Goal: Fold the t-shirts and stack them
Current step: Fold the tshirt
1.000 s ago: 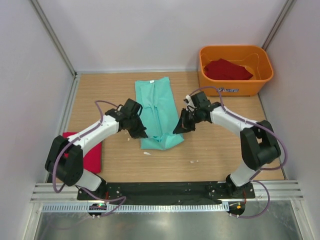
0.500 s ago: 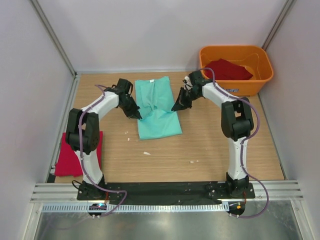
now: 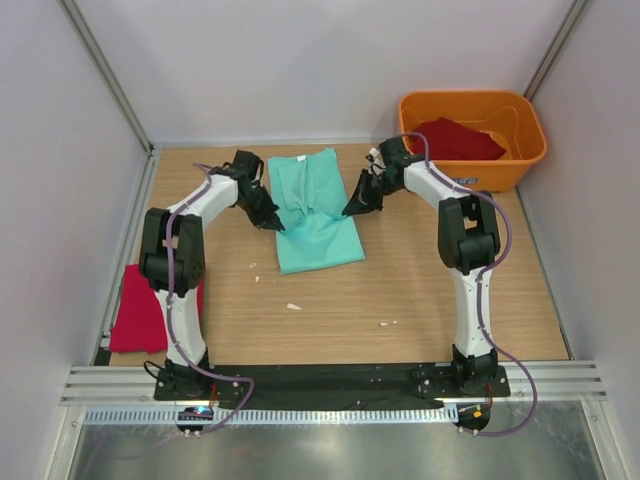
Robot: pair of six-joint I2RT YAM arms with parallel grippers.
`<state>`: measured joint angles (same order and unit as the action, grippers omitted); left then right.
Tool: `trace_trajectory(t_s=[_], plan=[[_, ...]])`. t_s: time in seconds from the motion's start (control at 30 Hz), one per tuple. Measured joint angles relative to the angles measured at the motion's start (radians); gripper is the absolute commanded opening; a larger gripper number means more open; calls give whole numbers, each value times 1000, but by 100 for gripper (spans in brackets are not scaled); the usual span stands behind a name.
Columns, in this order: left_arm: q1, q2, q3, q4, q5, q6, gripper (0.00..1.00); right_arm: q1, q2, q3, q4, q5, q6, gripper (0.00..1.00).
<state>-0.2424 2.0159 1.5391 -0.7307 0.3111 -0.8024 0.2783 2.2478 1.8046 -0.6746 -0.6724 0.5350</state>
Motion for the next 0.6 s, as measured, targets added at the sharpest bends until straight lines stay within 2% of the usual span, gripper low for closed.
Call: trace_trajectory(t_s=[0.27, 0.3, 0.37, 0.4, 0.43, 0.47, 0.5, 0.53, 0.57, 0.6], plan=[[14, 40, 73, -4, 8, 0, 0, -10, 2, 0, 61, -14, 40, 2], [17, 50, 86, -4, 8, 0, 2, -11, 4, 0, 71, -15, 46, 3], [22, 71, 110, -3, 11, 3, 14, -14, 12, 6, 82, -16, 54, 6], [24, 84, 123, -4, 12, 7, 18, -17, 20, 12, 85, -16, 55, 15], [27, 95, 134, -4, 12, 8, 29, -19, 31, 21, 87, -16, 56, 20], [28, 106, 142, -4, 10, 14, 34, -21, 45, 32, 87, -15, 56, 26], [30, 117, 151, -7, 5, 24, 37, -24, 61, 44, 84, -14, 54, 37], [30, 122, 158, -13, -1, 30, 45, -27, 76, 59, 74, -8, 46, 43], [32, 125, 163, -20, -8, 40, 48, -29, 87, 72, 60, 1, 35, 48], [32, 125, 166, -27, -15, 47, 51, -31, 98, 87, 40, 13, 18, 57]])
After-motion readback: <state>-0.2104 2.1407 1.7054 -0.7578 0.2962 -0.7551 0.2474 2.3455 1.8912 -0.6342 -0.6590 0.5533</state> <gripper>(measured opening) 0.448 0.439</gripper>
